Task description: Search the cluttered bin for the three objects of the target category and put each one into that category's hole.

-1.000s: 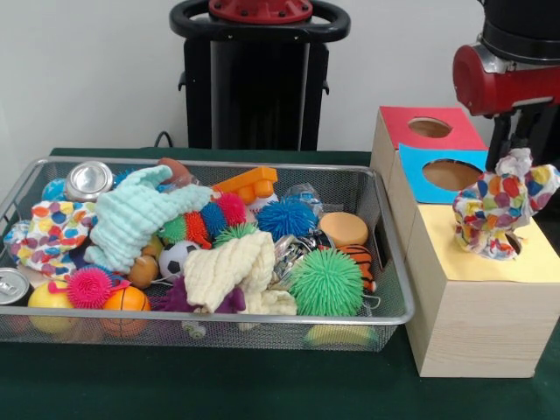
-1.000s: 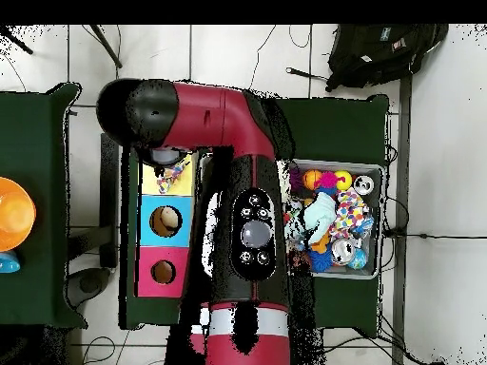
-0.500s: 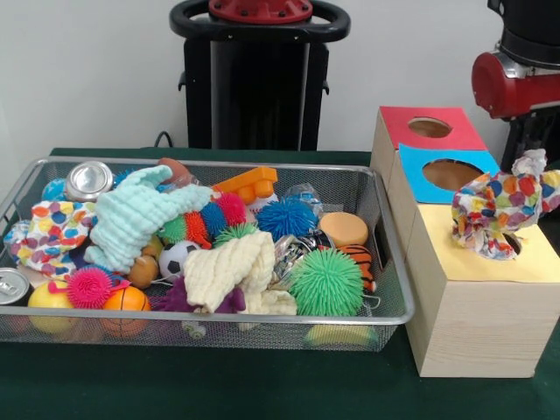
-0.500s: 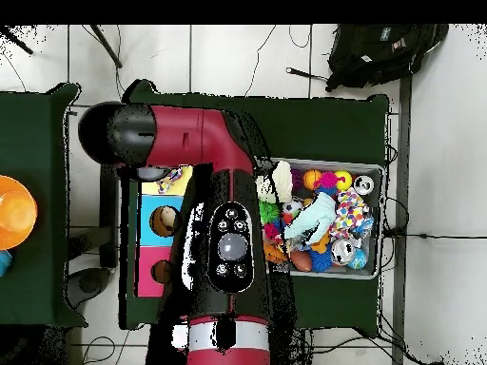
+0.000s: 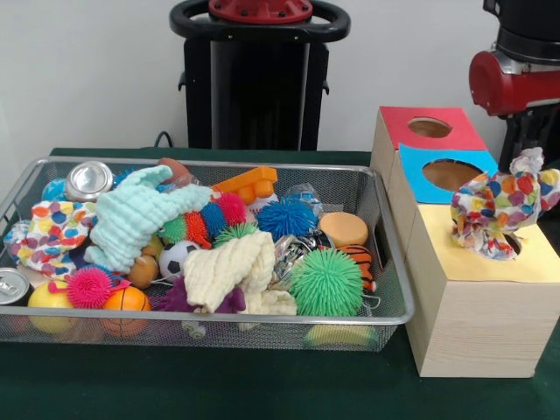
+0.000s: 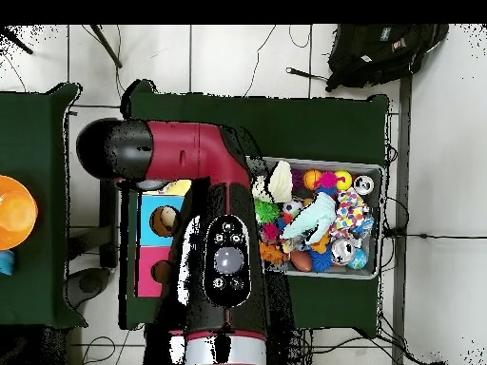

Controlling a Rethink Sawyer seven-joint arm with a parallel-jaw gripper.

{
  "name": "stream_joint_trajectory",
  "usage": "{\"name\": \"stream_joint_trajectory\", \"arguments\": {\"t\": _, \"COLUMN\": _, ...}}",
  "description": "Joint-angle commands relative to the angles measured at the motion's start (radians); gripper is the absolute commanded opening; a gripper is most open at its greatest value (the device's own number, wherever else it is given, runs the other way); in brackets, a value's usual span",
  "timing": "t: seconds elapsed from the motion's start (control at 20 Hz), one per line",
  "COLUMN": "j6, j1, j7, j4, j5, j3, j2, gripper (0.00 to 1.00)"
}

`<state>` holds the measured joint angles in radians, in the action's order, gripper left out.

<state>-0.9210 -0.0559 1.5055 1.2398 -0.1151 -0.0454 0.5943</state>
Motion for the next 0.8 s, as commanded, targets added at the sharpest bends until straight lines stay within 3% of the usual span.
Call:
{"name": "stream_joint_trajectory", "arguments": {"t": 0.05, "j6": 0.109, "j1": 0.04, "j7": 0.104, "j4": 0.2, "j5": 0.037, "j3": 0.03, "j2": 0.02, "gripper": 0.0}}
{"name": "stream_joint_trajectory", "arguments": {"t": 0.8, "j6": 0.229, "j1": 0.082, "j7": 0.05, "j4": 0.282, "j5": 0.049, "j3": 0.083, "j2": 0.018, "gripper": 0.0}}
